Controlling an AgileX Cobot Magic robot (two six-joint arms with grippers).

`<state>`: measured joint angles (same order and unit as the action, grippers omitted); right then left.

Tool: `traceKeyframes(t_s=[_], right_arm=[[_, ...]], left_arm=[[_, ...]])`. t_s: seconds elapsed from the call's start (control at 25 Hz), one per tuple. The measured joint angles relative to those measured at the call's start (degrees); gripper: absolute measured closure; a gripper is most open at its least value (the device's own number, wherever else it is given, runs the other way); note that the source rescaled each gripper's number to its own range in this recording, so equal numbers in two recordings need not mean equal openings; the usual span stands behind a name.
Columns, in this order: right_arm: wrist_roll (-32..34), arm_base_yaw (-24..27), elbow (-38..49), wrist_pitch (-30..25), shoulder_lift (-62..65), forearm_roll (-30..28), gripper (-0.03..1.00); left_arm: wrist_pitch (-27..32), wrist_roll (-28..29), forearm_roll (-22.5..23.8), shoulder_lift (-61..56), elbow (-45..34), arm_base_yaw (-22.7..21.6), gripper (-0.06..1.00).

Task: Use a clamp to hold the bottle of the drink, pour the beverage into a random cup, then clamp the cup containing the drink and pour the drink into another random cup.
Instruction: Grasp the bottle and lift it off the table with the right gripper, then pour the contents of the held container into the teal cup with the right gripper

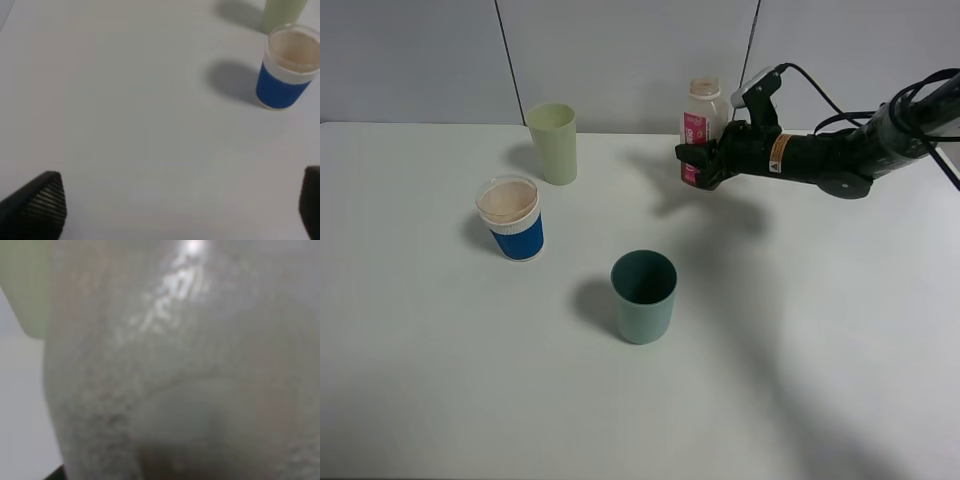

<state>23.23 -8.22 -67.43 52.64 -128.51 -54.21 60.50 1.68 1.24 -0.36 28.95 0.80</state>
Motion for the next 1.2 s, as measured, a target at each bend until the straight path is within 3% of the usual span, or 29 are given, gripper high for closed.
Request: traceKeyframes(t_s=[0.4,0.72,1.2], right_arm=[[0.0,-3.3,0.1,-1.9,2.2,4.2,0.92],[-2.7,-5.1,0.1,-6.4,2.7,8.7,0.92],[-4.3,-5.9,0.1,-9.5,8.3,9.4,0.92]], left_arm=[[0.0,0.0,0.0,0.0,0.0,0.0,0.17],[0.0,0.0,0.0,0.0,0.0,0.0,0.17],[0.0,0.0,0.0,0.0,0.0,0.0,0.17]])
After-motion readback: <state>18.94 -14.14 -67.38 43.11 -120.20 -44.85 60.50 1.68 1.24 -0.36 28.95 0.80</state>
